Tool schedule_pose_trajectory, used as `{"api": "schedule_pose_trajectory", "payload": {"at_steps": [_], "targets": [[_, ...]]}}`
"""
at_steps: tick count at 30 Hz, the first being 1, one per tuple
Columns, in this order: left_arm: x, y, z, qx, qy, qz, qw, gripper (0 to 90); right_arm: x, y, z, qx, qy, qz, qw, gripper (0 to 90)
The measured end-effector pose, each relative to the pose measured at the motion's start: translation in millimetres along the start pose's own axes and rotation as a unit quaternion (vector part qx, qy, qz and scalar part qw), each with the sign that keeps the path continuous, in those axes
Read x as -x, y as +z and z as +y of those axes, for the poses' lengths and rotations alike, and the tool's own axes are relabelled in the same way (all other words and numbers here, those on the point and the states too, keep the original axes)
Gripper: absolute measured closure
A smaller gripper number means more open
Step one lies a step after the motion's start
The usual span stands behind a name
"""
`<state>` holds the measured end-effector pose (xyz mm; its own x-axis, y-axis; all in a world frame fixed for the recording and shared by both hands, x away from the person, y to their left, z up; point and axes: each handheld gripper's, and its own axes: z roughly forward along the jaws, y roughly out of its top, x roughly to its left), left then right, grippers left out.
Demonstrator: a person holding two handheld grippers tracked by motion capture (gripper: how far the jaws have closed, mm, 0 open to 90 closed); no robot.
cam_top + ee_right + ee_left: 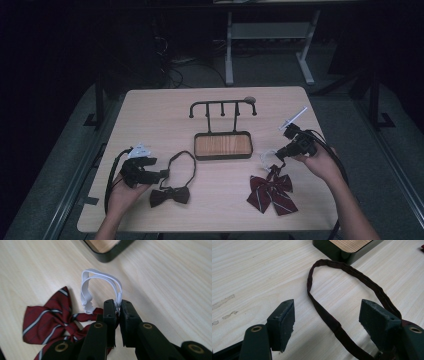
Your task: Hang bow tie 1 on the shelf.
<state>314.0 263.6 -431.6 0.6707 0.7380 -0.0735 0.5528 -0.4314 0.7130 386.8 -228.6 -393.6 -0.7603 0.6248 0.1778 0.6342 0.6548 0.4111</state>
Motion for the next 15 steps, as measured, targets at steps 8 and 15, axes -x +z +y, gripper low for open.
{"api": "schedule_pose_trajectory", "payload": {"at_steps": [8,15], "targets": [[0.0,-0.4,0.0,-0.001,-0.001,-0.001,1.0,29.2,-14.1,-14.6,6.5,0.006,-0.02,0.006,0.9998,83.1],[0.0,-0.8,-0.1,0.001,-0.002,-0.001,1.0,29.2,-22.8,-22.5,9.8,0.001,-0.036,0.004,0.9993,83.2]]}}
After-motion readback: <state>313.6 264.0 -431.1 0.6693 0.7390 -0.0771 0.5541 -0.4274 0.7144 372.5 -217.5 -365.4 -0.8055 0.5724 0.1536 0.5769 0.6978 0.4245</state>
